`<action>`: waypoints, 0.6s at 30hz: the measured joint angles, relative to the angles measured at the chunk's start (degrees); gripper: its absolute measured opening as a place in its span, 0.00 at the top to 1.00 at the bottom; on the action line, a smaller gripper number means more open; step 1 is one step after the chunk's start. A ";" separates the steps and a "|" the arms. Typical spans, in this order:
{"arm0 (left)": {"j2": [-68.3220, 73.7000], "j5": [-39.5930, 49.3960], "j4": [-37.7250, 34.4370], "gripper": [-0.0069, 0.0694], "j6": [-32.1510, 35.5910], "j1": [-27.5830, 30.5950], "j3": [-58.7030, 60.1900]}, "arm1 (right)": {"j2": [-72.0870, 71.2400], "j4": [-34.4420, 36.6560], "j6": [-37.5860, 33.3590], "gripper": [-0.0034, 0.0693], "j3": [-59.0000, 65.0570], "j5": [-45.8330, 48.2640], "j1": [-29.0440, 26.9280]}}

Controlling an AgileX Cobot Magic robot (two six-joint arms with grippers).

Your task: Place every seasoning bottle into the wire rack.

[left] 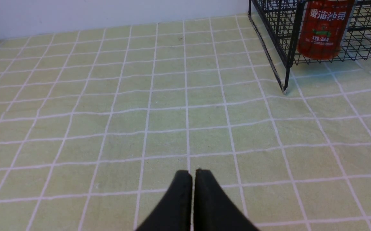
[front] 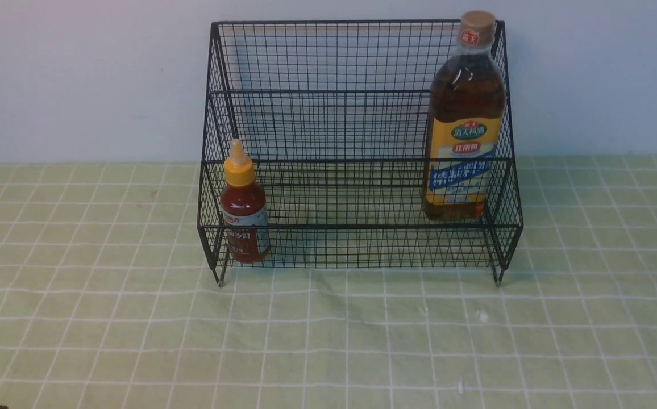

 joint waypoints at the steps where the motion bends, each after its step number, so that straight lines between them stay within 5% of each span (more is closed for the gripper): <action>1: 0.00 0.00 0.00 0.92 0.00 0.00 0.00 | -4.99 0.43 0.75 0.97 5.21 -4.87 0.00; 8: 0.00 0.00 0.00 0.92 0.00 0.00 0.00 | -18.33 2.85 2.72 0.97 23.40 -21.23 0.00; 18: 0.00 0.00 0.00 0.92 0.00 0.00 0.00 | -20.18 3.20 2.77 0.97 30.41 -23.21 0.00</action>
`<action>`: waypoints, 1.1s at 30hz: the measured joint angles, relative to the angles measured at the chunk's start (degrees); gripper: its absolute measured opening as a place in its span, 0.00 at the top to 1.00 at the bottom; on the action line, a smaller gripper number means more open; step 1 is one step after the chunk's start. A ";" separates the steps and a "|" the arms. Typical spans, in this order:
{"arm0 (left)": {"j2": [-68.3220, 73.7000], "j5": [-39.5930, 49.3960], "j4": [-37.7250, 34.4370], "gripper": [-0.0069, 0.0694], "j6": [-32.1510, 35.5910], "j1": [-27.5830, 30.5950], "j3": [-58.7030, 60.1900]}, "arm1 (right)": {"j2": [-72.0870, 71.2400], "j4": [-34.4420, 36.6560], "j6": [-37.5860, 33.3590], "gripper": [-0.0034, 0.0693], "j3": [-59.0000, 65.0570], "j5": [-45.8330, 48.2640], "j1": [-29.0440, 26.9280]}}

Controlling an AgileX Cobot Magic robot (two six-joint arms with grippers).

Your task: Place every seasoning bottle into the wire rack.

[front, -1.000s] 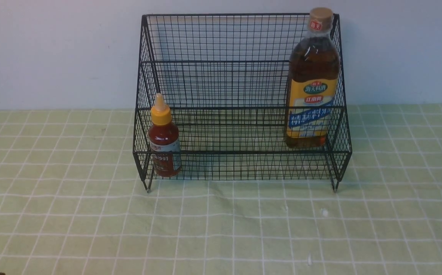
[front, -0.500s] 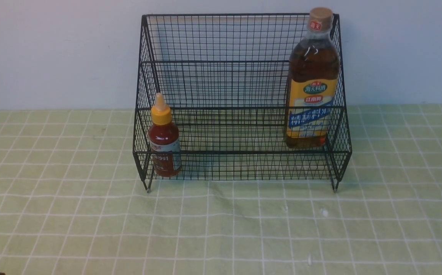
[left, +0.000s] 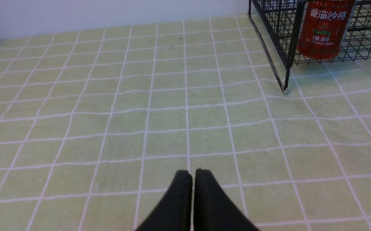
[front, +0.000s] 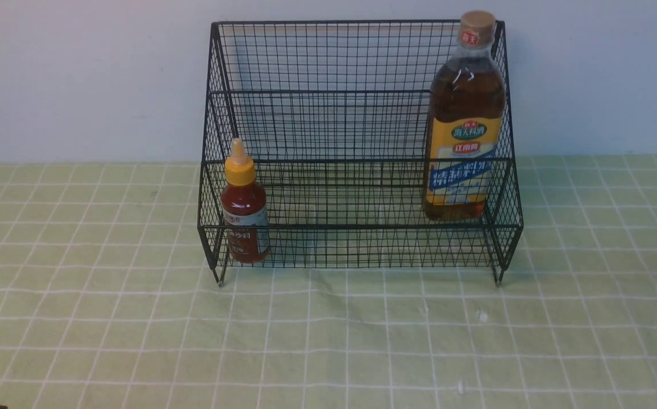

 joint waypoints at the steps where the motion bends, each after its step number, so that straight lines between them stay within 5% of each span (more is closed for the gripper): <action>1: 0.00 0.00 0.00 0.92 0.00 0.00 0.00 | 0.00 0.00 0.00 0.97 0.42 0.01 0.00; 11: 0.00 0.00 0.00 0.92 0.00 0.00 0.00 | -1.81 -2.06 0.00 0.97 9.86 -0.34 -2.21; 19: 0.00 0.00 0.00 0.92 0.00 0.00 0.00 | -2.21 -3.14 0.00 0.97 21.55 0.79 -18.26; 33: 0.00 -0.07 0.00 0.92 0.00 0.00 0.00 | -2.23 -3.27 0.00 0.97 21.55 1.21 -19.42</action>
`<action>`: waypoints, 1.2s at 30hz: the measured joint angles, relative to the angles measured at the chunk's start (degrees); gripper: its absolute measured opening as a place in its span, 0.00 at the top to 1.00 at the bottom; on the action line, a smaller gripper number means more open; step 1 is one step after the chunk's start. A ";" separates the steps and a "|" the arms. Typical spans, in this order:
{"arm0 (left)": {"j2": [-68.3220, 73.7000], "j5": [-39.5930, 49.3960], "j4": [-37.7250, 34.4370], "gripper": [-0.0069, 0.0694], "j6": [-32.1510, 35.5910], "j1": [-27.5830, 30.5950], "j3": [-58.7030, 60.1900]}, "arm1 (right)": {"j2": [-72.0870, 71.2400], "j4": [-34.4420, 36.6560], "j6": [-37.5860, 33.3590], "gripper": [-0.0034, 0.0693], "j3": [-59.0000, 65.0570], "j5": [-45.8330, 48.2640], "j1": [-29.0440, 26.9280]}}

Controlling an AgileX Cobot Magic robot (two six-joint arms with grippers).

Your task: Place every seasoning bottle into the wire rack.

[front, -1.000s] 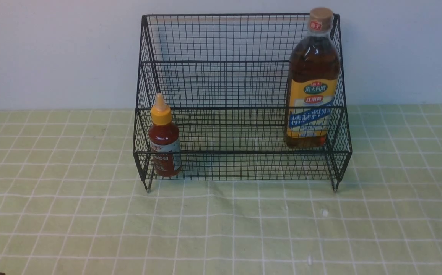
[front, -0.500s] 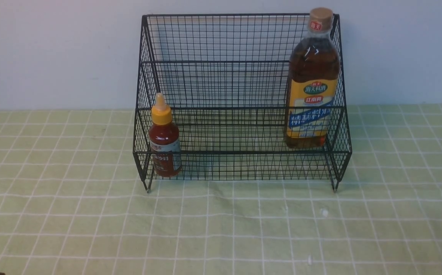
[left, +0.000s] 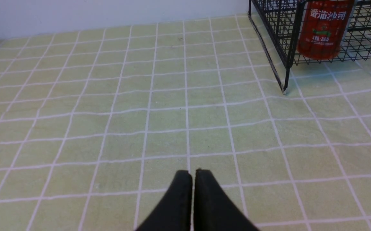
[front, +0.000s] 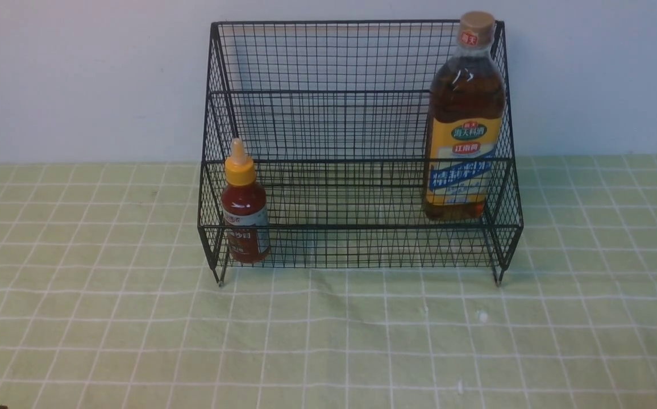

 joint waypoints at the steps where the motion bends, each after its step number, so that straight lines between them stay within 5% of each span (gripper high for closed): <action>1: 0.00 0.00 0.00 0.92 0.00 0.00 0.00 | 0.00 0.00 0.00 0.97 0.00 0.00 0.00; 36: 0.00 0.00 0.00 0.92 0.00 0.00 0.00 | 0.00 -0.05 -1.31 0.97 0.00 0.00 0.00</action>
